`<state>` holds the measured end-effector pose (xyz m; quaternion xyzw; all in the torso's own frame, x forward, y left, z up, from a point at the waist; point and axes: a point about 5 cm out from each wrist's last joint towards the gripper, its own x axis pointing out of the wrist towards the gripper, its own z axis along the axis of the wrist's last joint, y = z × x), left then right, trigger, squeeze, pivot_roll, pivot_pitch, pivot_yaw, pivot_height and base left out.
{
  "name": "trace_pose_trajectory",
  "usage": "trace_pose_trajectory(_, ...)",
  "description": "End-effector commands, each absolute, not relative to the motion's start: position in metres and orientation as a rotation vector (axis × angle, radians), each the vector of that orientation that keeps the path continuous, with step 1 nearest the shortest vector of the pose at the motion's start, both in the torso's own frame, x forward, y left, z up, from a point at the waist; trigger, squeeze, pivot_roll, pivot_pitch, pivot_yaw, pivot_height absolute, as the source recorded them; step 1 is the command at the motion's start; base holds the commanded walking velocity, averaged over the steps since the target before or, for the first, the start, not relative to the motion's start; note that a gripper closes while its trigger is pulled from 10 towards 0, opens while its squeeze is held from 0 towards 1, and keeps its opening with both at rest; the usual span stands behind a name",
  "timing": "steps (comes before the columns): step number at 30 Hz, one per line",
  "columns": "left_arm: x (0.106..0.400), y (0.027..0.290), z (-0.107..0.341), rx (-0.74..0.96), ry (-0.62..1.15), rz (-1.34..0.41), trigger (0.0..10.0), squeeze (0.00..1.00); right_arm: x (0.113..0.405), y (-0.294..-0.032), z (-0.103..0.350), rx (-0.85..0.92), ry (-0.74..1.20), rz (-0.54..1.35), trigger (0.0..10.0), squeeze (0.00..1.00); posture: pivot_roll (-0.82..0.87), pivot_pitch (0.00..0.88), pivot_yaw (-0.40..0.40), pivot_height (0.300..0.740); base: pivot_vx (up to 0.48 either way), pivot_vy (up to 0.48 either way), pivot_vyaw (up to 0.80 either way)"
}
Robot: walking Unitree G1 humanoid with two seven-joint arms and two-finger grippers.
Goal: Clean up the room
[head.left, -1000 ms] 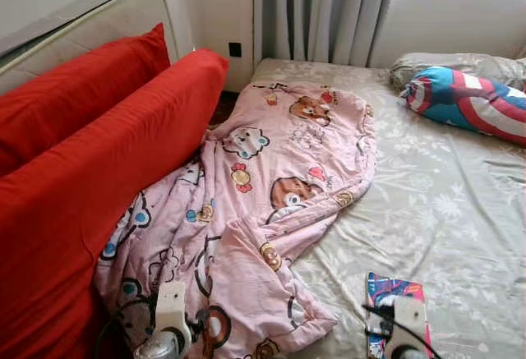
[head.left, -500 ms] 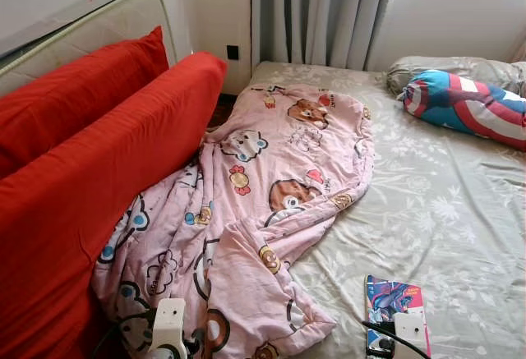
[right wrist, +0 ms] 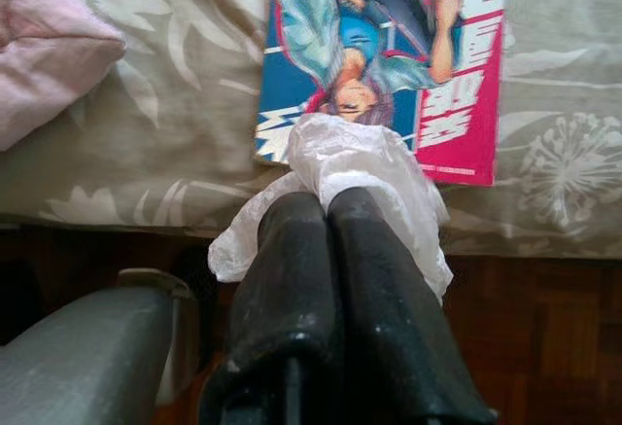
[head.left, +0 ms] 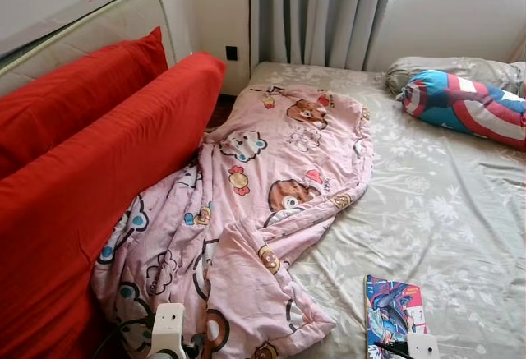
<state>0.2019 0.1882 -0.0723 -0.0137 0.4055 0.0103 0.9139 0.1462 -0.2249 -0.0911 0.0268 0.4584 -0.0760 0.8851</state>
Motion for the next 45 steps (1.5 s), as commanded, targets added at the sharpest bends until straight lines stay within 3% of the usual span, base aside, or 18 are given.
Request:
trace_pose_trajectory(1, 0.197, 0.188, -0.075, -0.026, 0.851, 0.016, 10.0, 0.0, 0.144, -0.217, -0.094, 0.054, 0.977, -0.145, 10.0, 0.0, -0.03, 0.053, -0.039, 0.74, 0.0, 0.0, 0.0)
trace_pose_trajectory(10, 0.202, 0.184, -0.073, -0.031, 0.838, 0.007, 10.0, 0.0, 0.142, -0.203, -0.097, 0.054, 0.987, -0.123, 10.0, 0.0, -0.02, 0.057, -0.041, 0.74, 0.0, 0.0, 0.0)
trace_pose_trajectory(26, 0.236, 0.156, -0.055, -0.042, 0.747, -0.027, 10.0, 0.0, 0.145, -0.207, -0.096, 0.051, 0.989, -0.126, 10.0, 0.0, -0.02, 0.06, -0.04, 0.74, -0.272, 0.0, 0.0)
trace_pose_trajectory(45, 0.228, 0.171, -0.059, -0.039, 0.784, -0.01, 10.0, 0.0, 0.146, -0.207, -0.096, 0.05, 0.992, -0.117, 10.0, 0.0, -0.02, 0.06, -0.04, 0.74, -0.299, 0.0, 0.0)
